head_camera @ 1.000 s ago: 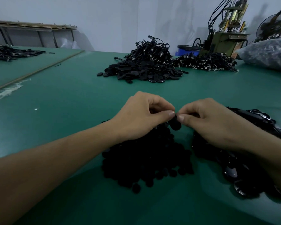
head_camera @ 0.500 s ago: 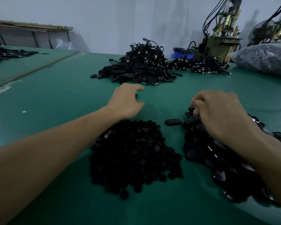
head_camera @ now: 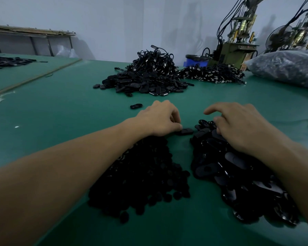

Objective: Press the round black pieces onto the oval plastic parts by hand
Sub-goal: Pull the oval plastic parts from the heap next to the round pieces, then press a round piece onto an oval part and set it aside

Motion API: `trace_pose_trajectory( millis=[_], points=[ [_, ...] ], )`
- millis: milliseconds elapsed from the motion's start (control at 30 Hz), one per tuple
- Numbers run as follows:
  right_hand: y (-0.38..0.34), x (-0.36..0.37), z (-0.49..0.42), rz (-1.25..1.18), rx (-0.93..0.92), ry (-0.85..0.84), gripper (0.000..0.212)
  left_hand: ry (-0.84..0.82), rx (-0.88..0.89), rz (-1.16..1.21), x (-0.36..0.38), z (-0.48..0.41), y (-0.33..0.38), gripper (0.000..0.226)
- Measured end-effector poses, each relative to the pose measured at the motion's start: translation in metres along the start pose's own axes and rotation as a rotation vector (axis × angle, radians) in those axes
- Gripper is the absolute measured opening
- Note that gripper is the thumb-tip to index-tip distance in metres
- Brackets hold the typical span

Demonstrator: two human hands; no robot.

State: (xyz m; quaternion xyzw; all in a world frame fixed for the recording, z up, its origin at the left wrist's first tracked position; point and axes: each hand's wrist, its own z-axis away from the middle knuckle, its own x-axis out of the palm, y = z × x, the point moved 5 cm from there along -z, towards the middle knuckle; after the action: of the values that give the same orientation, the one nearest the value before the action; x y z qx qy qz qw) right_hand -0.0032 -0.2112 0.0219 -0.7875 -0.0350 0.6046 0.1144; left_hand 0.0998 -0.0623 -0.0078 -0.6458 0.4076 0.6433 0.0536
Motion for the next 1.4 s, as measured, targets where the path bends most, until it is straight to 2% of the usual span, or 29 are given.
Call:
trace_pose_trajectory(
  millis=[133, 200, 267, 333, 500, 633, 767, 933, 1200, 1333, 1400],
  points=[
    [0.009, -0.006, 0.000, 0.035, 0.067, 0.010, 0.037, -0.068, 0.051, 0.017, 0.006, 0.001, 0.006, 0.020],
    [0.013, -0.016, 0.002, 0.014, 0.138, 0.069, 0.033, -0.072, 0.034, -0.041, 0.007, -0.001, 0.005, 0.012],
    [0.018, -0.025, 0.003, -0.003, 0.222, 0.123, 0.032, -0.022, -0.017, -0.101, 0.003, -0.003, 0.000, 0.007],
    [0.023, -0.029, 0.004, 0.012, 0.276, 0.122, 0.034, 0.038, -0.089, -0.153, -0.002, -0.003, -0.009, 0.011],
    [0.032, -0.029, 0.002, 0.020, 0.296, 0.089, 0.031, 0.139, -0.223, -0.169, -0.010, -0.003, -0.032, 0.016],
    [0.045, -0.027, -0.004, -0.047, 0.305, 0.110, 0.032, 0.176, -0.124, -0.057, -0.008, -0.002, -0.018, 0.010],
    [0.053, -0.027, -0.007, -0.171, 0.276, 0.168, 0.039, 0.042, 0.066, 0.168, 0.004, 0.006, 0.025, 0.017],
    [0.054, -0.030, -0.005, -0.279, 0.274, 0.244, 0.038, -0.184, 0.145, 0.110, 0.023, 0.011, 0.048, 0.048],
    [0.058, -0.039, -0.005, -0.372, 0.267, 0.297, 0.039, -0.201, 0.114, 0.171, 0.029, 0.006, 0.039, 0.027],
    [0.070, -0.049, -0.007, -0.419, 0.240, 0.222, 0.039, -0.151, 0.134, 0.225, 0.022, 0.005, 0.027, 0.007],
    [0.077, -0.049, -0.003, -0.450, 0.219, 0.166, 0.035, -0.087, 0.120, 0.211, 0.015, 0.003, 0.020, 0.004]
  ],
)
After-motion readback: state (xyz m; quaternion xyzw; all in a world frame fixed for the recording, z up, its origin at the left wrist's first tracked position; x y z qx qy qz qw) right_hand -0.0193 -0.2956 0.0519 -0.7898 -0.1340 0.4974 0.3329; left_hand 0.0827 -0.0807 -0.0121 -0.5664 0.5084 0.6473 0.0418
